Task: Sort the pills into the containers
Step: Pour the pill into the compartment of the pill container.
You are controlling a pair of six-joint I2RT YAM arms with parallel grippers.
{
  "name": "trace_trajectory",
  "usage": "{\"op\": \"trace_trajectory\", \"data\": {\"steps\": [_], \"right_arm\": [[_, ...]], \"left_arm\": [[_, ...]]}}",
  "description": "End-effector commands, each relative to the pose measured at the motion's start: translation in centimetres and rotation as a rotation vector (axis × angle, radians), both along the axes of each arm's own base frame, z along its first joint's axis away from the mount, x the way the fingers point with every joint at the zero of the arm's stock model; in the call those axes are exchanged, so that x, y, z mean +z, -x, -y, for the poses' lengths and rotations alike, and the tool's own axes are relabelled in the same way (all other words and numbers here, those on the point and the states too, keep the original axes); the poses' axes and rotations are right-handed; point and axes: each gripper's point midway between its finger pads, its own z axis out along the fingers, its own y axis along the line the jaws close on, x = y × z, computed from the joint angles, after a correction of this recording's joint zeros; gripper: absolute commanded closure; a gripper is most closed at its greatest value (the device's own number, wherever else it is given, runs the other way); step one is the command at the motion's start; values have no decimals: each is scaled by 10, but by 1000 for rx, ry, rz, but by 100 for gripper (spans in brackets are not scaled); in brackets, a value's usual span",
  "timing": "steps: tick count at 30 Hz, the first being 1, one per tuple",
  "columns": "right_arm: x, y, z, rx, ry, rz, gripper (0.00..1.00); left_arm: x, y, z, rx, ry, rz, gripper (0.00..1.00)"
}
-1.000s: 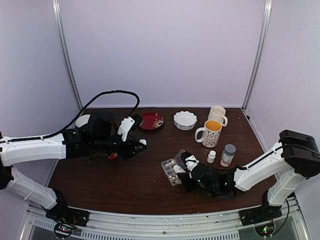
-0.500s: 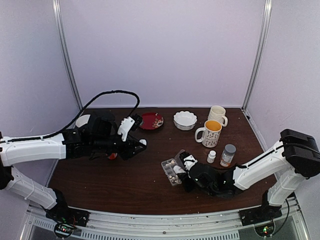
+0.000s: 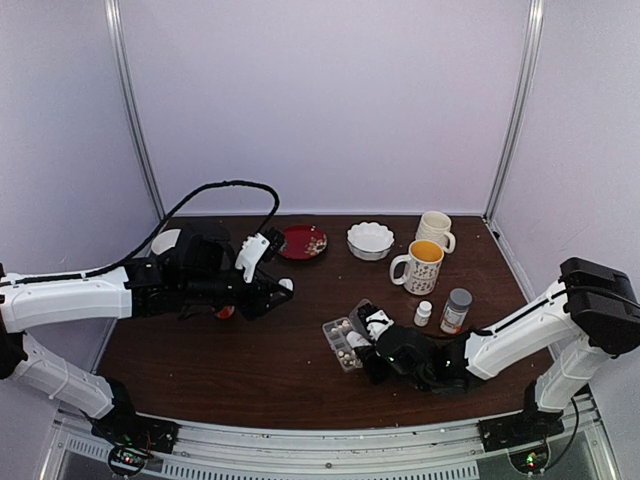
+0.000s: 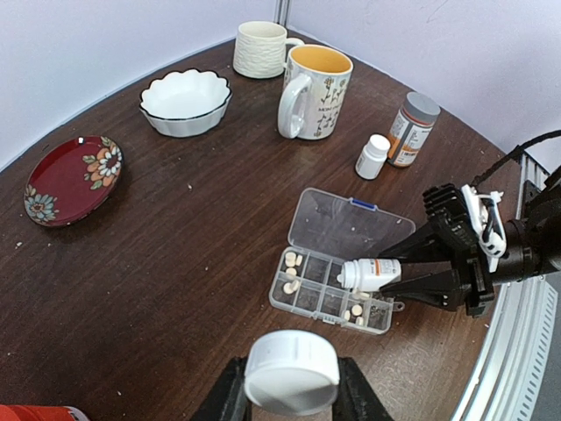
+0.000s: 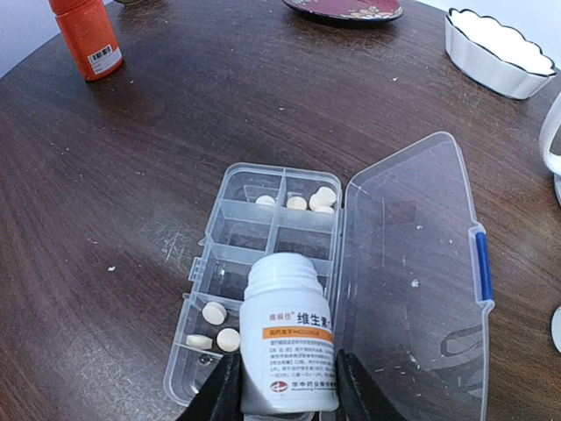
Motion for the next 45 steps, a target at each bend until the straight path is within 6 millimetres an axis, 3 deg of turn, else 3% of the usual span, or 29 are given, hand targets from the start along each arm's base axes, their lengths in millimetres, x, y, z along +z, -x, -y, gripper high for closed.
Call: {"op": "trace_trajectory", "data": {"steps": [1,3,6,8,16,21,27,32,45], "right_arm": [[0,-2,-2,-6,-8,0,100],[-2,-2,-2,-12,35,-12,100],[6,-2,2,-19,-35,17,100],[-4,-4,5,-27,30,-2,100],[-4,-4,4,-34,22,-2,100],[9,-5,8,-41,-42,29,100],[16,1,-4,31,-81,34,100],[1,-3,1,-17,15,7,100],[11,5,-13,70,-63,18,100]], "left_arm": [[17,-5,4,-2,43,28,94],[16,-5,4,-3,44,29,94],[16,-5,4,-3,41,27,94],[16,-5,4,-2,43,28,94],[16,-4,5,-5,46,23,93],[16,-4,4,-4,45,24,94],[17,-4,5,-7,48,23,93],[17,-4,5,-7,48,22,93],[17,-4,4,-5,47,24,93]]}}
